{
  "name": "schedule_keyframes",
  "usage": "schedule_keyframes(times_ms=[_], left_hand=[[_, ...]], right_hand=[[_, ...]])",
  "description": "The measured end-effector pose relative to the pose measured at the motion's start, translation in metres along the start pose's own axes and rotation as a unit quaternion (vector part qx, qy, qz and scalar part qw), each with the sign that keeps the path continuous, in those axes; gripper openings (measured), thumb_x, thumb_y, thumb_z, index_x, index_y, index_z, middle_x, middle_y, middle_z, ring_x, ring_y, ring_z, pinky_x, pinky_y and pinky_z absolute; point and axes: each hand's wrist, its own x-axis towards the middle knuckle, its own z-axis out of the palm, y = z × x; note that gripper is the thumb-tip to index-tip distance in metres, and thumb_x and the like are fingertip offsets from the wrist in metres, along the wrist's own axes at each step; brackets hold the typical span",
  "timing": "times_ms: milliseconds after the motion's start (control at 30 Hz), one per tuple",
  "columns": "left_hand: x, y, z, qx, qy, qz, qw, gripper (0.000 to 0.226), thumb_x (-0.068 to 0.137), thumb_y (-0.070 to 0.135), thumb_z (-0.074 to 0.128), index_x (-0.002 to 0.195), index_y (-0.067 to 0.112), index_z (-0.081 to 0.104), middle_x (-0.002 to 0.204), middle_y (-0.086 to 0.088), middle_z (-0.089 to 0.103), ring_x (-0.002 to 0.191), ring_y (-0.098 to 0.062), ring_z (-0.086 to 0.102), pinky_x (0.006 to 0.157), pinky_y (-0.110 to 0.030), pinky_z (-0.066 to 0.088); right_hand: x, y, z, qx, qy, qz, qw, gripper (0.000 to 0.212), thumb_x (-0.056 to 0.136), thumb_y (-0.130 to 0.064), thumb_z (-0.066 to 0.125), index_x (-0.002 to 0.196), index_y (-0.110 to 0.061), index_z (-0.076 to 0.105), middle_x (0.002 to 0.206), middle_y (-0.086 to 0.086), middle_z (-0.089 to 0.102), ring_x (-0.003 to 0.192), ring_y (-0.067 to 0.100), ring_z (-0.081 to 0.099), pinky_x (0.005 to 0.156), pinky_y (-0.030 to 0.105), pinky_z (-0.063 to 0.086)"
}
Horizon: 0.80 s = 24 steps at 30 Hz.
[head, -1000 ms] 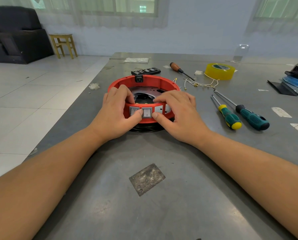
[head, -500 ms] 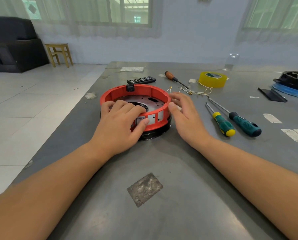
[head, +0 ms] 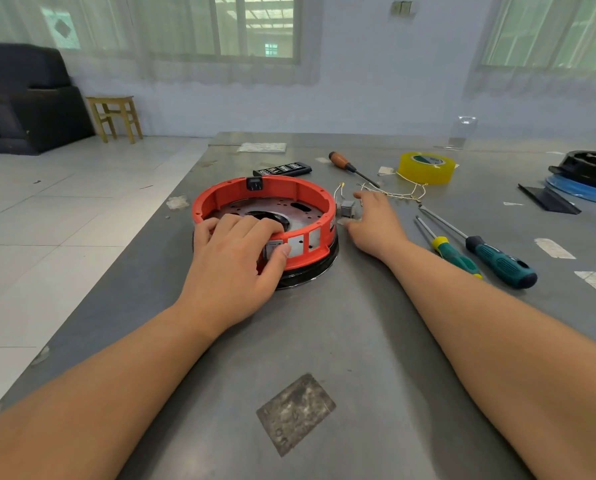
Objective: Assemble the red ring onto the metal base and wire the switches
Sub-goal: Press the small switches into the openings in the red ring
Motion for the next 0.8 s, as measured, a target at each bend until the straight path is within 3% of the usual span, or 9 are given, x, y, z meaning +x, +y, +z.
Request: schedule_keyframes(times_ms=[167,400,533,667,733,800], left_hand=[[0.002,-0.001,0.003,0.001,0.001,0.002,1.000,0.032,0.100,0.045,0.050,0.117,0.025,0.067,0.108,0.008,0.068,0.109,-0.021,0.056,0.103,-0.043,0.028],[0.001,-0.003,-0.001,-0.009,-0.016,0.006,1.000,0.037,0.099,0.049,0.050,0.121,0.025,0.067,0.113,0.010,0.067,0.113,-0.018,0.054,0.106,-0.043,0.027],[0.000,-0.006,-0.003,-0.006,-0.032,0.014,0.999,0.041,0.096,0.053,0.052,0.125,0.027,0.065,0.116,0.011,0.065,0.116,-0.016,0.054,0.107,-0.044,0.030],[0.001,-0.007,-0.002,-0.002,-0.038,0.017,0.999,0.043,0.096,0.054,0.052,0.127,0.027,0.064,0.116,0.011,0.065,0.116,-0.017,0.054,0.107,-0.045,0.030],[0.002,-0.006,-0.001,-0.001,-0.034,0.017,0.999,0.042,0.096,0.053,0.052,0.126,0.026,0.064,0.114,0.011,0.065,0.115,-0.017,0.054,0.106,-0.045,0.031],[0.001,-0.006,-0.001,0.000,-0.034,0.016,0.999,0.040,0.096,0.051,0.054,0.125,0.026,0.064,0.113,0.011,0.066,0.113,-0.017,0.055,0.106,-0.045,0.031]], right_hand=[[0.012,-0.001,0.012,-0.102,0.000,-0.034,0.994,0.053,0.101,-0.027,0.058,0.150,-0.012,0.045,0.155,0.014,0.046,0.144,0.032,0.038,0.119,0.040,0.027],[-0.002,0.001,0.005,-0.043,0.049,-0.015,0.998,0.027,0.099,-0.022,0.063,0.125,-0.013,0.060,0.132,0.013,0.057,0.123,0.029,0.054,0.100,0.037,0.044],[-0.023,0.000,-0.003,-0.005,0.053,-0.036,0.998,0.030,0.098,-0.021,0.062,0.127,-0.014,0.057,0.130,0.010,0.056,0.112,0.024,0.059,0.095,0.034,0.047],[-0.055,0.001,-0.015,0.059,0.052,-0.075,0.994,0.033,0.093,-0.025,0.067,0.124,-0.022,0.058,0.121,0.000,0.056,0.101,0.014,0.065,0.089,0.024,0.053],[-0.070,0.001,-0.021,0.080,0.046,-0.102,0.990,0.032,0.090,-0.024,0.070,0.119,-0.028,0.056,0.114,-0.006,0.055,0.093,0.006,0.065,0.077,0.010,0.050],[-0.084,-0.002,-0.025,0.086,0.049,-0.132,0.986,0.033,0.088,-0.024,0.070,0.115,-0.033,0.053,0.110,-0.009,0.055,0.089,0.001,0.061,0.069,0.005,0.046]])
